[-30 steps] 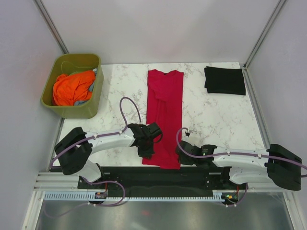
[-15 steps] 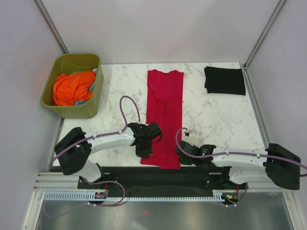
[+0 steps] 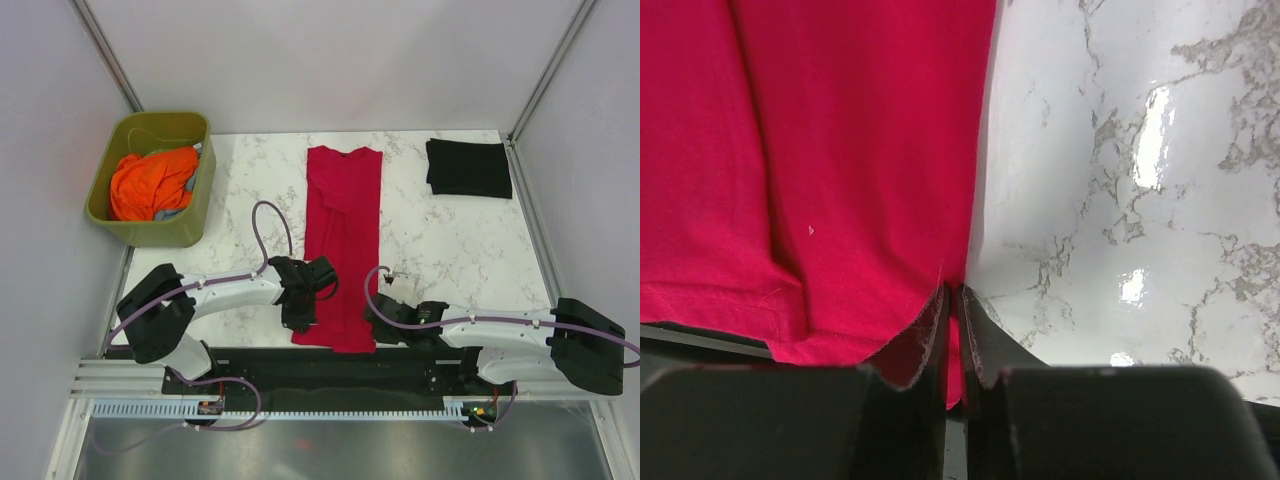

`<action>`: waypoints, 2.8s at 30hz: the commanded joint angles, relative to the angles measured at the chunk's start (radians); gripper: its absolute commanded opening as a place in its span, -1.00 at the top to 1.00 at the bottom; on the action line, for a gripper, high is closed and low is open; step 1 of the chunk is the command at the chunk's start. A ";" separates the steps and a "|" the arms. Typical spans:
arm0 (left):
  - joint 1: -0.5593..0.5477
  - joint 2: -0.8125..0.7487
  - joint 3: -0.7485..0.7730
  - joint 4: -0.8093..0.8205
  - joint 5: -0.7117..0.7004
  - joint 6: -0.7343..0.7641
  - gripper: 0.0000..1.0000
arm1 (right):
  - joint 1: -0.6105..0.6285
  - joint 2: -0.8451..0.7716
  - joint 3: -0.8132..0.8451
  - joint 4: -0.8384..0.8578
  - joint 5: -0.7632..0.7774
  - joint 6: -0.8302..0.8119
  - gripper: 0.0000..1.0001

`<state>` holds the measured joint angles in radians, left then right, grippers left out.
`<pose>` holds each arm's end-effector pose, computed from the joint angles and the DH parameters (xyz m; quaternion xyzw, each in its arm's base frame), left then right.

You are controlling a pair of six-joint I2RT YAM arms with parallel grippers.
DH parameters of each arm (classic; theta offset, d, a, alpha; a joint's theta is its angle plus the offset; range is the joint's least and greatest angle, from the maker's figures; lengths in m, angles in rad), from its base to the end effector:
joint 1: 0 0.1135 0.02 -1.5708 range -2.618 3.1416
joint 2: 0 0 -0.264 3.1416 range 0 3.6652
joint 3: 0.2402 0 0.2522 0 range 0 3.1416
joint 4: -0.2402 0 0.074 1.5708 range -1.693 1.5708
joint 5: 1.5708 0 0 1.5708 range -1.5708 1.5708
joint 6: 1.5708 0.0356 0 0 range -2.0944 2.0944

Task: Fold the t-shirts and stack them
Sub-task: Fold the tshirt

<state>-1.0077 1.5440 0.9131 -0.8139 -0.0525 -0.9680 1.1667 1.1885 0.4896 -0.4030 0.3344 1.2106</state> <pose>0.1403 -0.2188 0.1727 0.0182 0.9975 -0.0381 0.0565 0.0879 0.1759 0.1508 0.0597 0.9580 0.1522 0.2356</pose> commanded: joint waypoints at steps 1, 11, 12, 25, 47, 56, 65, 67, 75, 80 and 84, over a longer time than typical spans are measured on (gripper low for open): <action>-0.005 0.005 -0.006 -0.031 -0.027 0.020 0.95 | -0.002 0.014 0.010 -0.010 0.011 0.006 0.74; 0.014 -0.024 0.000 -0.039 -0.035 0.017 0.95 | -0.002 0.005 0.009 -0.017 0.008 0.010 1.00; 0.014 -0.024 -0.003 -0.037 -0.035 0.017 0.95 | -0.004 0.000 0.006 -0.020 0.012 0.013 1.00; 0.029 -0.021 -0.033 -0.041 -0.018 0.014 0.95 | -0.004 -0.024 -0.006 -0.028 0.017 0.024 1.00; 0.198 -0.162 -0.129 0.070 0.151 0.121 0.42 | -0.002 -0.052 -0.003 -0.031 0.011 0.029 1.00; 0.195 -0.148 -0.236 0.209 0.247 0.127 0.35 | -0.004 -0.052 -0.016 -0.069 0.009 0.064 1.00; 0.181 -0.177 -0.257 0.217 0.241 0.117 0.37 | -0.002 -0.115 0.035 -0.148 -0.008 0.072 0.65; 0.181 -0.200 -0.252 0.206 0.223 0.120 0.28 | -0.002 -0.132 0.061 -0.171 -0.020 0.067 0.49; 0.179 -0.236 -0.263 0.185 0.226 0.134 0.22 | 0.007 -0.151 0.003 -0.105 -0.127 0.119 0.27; 0.178 -0.271 -0.295 0.209 0.238 0.123 0.17 | 0.028 -0.167 -0.037 -0.105 -0.127 0.156 0.14; 0.178 -0.260 -0.325 0.246 0.252 0.117 0.16 | 0.039 -0.139 -0.059 -0.068 -0.138 0.168 0.07</action>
<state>-0.8230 1.2907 0.6071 -0.6094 0.1699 -0.8703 1.1946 1.0386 0.4473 -0.5087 0.2100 1.3430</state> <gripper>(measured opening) 0.419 0.460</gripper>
